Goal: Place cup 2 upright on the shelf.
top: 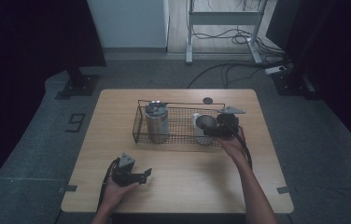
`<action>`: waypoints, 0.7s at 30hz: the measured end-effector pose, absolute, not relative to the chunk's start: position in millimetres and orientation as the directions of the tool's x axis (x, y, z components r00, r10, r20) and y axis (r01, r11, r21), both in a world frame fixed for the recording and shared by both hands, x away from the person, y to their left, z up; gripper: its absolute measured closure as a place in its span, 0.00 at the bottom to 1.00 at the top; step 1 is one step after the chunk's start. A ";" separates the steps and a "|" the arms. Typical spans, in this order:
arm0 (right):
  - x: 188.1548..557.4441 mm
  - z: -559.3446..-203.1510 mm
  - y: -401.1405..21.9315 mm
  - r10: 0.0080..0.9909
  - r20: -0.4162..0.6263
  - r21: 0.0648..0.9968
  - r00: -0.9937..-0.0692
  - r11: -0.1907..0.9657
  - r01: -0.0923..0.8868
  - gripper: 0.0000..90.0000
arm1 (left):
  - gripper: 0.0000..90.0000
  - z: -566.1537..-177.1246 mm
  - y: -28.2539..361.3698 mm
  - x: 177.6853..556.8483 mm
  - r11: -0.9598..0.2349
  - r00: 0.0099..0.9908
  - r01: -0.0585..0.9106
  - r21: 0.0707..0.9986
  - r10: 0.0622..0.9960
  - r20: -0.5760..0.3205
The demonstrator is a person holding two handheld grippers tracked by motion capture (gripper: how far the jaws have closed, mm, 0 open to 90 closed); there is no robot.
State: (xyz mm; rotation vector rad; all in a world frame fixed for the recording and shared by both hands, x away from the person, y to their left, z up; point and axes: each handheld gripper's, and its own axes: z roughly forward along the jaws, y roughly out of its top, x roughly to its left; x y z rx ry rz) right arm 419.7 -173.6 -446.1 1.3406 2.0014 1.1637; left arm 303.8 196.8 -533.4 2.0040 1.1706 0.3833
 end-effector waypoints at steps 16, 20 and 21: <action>377.6 -468.8 -197.1 0.904 0.064 0.857 -0.423 0.167 0.487 0.11 | 0.16 -534.9 196.1 304.1 -0.293 0.533 0.610 0.737 0.839 -0.107; 363.5 -477.3 -203.7 0.901 0.073 0.860 -0.427 0.160 0.484 0.12 | 0.16 -535.0 196.1 304.1 -0.293 0.532 0.610 0.736 0.840 -0.107; 359.7 -479.3 -205.3 0.901 0.076 0.860 -0.427 0.158 0.485 0.12 | 0.16 -535.1 196.1 304.1 -0.292 0.531 0.611 0.736 0.840 -0.108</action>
